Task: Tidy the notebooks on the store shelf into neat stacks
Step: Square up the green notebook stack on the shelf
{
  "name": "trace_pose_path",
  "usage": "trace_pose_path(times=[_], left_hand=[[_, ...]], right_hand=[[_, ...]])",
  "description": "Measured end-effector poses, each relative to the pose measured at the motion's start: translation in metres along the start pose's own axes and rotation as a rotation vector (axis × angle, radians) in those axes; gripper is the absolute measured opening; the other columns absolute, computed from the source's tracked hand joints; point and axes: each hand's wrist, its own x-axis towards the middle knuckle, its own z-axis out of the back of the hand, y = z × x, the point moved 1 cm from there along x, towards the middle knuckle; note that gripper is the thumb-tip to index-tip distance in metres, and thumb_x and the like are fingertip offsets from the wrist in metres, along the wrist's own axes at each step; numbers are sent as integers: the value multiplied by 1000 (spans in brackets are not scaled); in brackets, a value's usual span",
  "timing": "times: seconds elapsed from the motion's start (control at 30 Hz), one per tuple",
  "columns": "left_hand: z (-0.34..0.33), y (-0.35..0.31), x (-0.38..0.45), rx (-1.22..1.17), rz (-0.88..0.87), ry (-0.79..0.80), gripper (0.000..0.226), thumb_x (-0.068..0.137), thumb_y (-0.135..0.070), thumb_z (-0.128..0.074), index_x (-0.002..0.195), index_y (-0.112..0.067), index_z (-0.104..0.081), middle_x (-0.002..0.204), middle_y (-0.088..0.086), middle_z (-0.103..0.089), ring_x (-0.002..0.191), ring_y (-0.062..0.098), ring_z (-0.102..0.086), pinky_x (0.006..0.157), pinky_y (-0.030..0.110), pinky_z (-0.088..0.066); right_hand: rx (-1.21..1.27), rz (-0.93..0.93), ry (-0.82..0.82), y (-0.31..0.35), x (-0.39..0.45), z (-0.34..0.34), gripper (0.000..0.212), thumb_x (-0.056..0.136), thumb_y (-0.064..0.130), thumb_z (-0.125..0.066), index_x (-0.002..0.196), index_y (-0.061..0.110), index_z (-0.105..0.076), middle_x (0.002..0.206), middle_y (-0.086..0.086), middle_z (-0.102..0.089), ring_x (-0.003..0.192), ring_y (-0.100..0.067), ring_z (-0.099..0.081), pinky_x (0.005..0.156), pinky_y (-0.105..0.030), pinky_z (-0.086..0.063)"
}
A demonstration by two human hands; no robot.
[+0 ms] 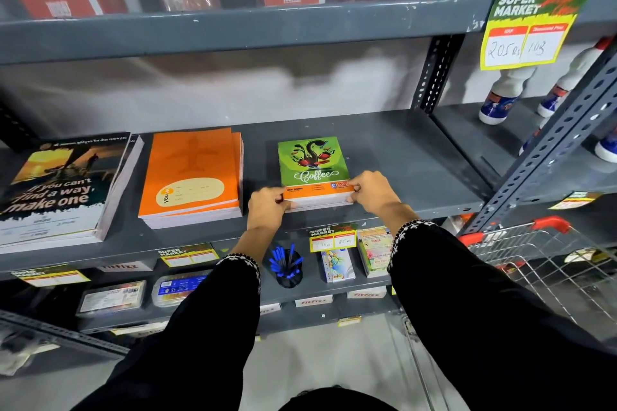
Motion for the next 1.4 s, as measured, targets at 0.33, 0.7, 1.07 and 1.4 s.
trace_pose_path(times=[0.33,0.7,1.07,1.4], left_hand=[[-6,0,-6,43,-31,-26,37,81,-10,-71,118,-13,-66,108,15,-74,103,28,-66,89,29,-49],[-8,1,-4,74,-20,-32,38,83,-9,-69,121,-11,-64,111,15,-72,104,29,-65,94,33,-50],[5,6,-11,224,-131,-62,41,90,-3,-55,130,-11,-52,120,19,-67,111,35,-62,96,42,-51],[99,61,-6,296,-329,-109,45,85,-4,-61,129,-8,-53,133,13,-58,118,32,-57,98,37,-46]], right_hand=[[-20,-10,-4,-1,0,-7,30,86,16,-64,114,4,-67,113,-20,-67,100,-36,-63,89,-38,-53],[-13,-12,-10,-1,-1,-5,29,89,13,-63,116,5,-67,114,-19,-68,100,-34,-64,91,-37,-52],[-42,-18,-62,11,-23,-3,69,86,15,-65,145,15,-30,128,-16,-63,115,-37,-60,97,-43,-50],[-100,85,-167,122,-30,-50,65,85,10,-60,145,11,-35,144,-14,-46,136,-31,-37,109,-37,-39]])
